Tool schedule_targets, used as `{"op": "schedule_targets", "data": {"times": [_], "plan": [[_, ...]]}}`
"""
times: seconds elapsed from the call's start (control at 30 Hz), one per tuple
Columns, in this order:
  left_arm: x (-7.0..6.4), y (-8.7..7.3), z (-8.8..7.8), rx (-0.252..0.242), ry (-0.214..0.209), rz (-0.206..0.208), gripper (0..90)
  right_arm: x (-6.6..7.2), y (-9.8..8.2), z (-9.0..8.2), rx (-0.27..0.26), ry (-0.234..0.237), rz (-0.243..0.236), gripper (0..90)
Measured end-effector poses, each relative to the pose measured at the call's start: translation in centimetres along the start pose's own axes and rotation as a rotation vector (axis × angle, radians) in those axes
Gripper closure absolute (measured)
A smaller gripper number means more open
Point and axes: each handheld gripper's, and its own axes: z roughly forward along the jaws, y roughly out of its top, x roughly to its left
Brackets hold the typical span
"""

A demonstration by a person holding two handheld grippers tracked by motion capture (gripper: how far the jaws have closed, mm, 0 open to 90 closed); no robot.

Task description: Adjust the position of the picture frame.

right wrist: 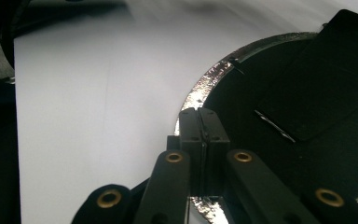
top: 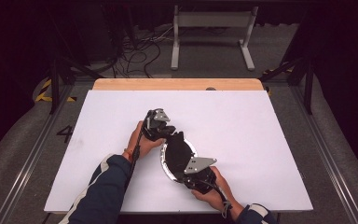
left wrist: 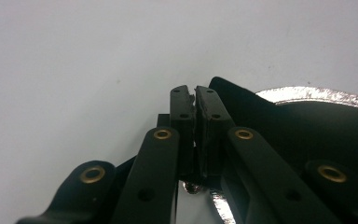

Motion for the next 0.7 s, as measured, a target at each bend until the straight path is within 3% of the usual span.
{"op": "schedule_targets", "data": {"times": [0.2, 0.27, 0.47, 0.7], "plan": [[0.4, -0.3, 0.7, 0.025, 0.006, -0.025, 86.2, 0.9, 0.1, 0.5, 0.008, 0.035, -0.011, 89.6], [0.4, -0.1, 1.0, 0.039, 0.011, -0.007, 86.3, 1.1, 0.1, 0.9, 0.018, 0.035, -0.021, 90.0], [0.3, 0.0, 1.4, 0.052, 0.013, -0.002, 88.3, 1.4, 0.2, 0.8, 0.038, 0.019, -0.048, 90.0], [0.9, -0.4, 0.6, 0.076, -0.016, -0.006, 88.5, 0.9, 0.2, 0.2, 0.065, -0.024, -0.040, 90.0]]}}
